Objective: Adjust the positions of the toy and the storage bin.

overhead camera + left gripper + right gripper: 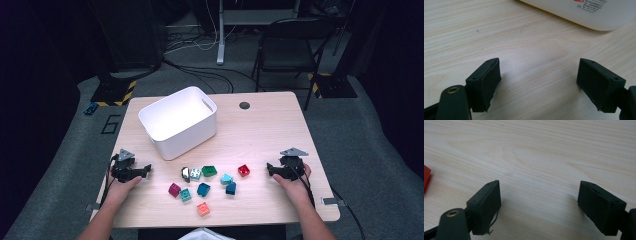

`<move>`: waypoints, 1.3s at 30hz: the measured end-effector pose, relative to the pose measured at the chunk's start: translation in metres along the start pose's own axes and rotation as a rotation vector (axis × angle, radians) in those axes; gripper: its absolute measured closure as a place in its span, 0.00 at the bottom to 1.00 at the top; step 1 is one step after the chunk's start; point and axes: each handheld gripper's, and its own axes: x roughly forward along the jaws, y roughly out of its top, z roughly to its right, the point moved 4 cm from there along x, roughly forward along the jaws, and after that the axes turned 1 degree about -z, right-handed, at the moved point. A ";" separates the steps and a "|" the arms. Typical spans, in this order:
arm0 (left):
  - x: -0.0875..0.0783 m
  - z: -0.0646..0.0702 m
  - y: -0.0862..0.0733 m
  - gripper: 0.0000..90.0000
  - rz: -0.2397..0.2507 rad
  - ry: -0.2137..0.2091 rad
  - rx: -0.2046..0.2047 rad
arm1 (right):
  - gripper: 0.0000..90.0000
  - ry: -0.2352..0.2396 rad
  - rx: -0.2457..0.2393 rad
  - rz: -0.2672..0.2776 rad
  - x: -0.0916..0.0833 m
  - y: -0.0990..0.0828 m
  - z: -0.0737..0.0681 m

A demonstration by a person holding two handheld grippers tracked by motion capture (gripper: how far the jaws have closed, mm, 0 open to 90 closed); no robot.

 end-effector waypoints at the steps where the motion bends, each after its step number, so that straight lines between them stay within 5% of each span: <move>1: -0.001 0.000 0.000 0.21 -0.013 -0.005 0.005 | 0.21 0.003 -0.001 0.001 0.000 0.000 0.000; 18: 0.000 0.001 0.002 0.26 -0.005 0.030 -0.027 | 0.24 0.001 -0.008 0.004 -0.002 -0.001 -0.001; 25: -0.005 0.005 0.004 0.41 -0.053 0.028 -0.021 | 0.42 0.017 -0.023 -0.008 -0.007 -0.001 -0.005; 33: -0.018 0.003 0.012 0.46 -0.069 0.036 -0.070 | 0.46 -0.002 0.005 0.029 -0.022 0.010 0.000; 39: -0.032 0.007 0.024 0.49 -0.062 0.006 -0.071 | 0.46 -0.002 -0.015 -0.005 -0.028 0.016 -0.003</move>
